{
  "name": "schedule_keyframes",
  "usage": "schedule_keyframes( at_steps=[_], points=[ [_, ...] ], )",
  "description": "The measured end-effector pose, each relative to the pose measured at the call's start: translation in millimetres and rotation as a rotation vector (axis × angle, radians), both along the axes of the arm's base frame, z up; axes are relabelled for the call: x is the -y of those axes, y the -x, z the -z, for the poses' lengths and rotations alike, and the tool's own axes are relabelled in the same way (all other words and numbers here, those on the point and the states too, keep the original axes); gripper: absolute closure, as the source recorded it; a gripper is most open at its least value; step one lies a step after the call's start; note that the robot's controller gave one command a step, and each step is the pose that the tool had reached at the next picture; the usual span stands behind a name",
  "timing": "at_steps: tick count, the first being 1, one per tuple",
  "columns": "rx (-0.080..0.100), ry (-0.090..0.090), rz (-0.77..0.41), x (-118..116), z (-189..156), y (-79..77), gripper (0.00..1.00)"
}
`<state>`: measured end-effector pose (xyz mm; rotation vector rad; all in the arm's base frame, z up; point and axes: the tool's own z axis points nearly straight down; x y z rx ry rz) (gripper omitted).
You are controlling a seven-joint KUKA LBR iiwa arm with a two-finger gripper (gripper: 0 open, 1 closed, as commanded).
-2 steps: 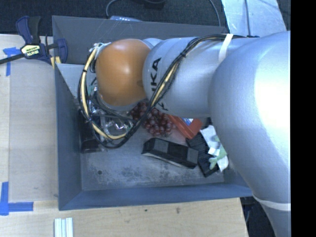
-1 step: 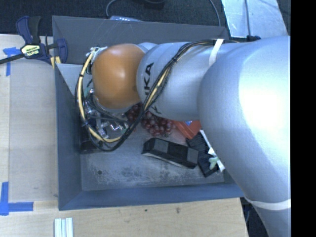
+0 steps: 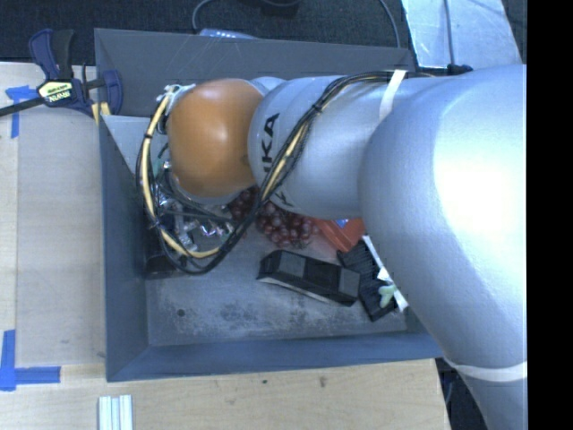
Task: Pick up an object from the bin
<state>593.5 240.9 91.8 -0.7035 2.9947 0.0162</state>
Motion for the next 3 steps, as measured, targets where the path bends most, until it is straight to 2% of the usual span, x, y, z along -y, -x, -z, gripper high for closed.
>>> schedule_keyframes(
  at_steps=[1, 3],
  points=[
    [0.030, 0.012, -0.286, -0.8, 1.2, -6.5, 1.00],
    [0.029, 0.012, -0.286, -1.0, 1.2, -6.5, 1.00]
  ],
)
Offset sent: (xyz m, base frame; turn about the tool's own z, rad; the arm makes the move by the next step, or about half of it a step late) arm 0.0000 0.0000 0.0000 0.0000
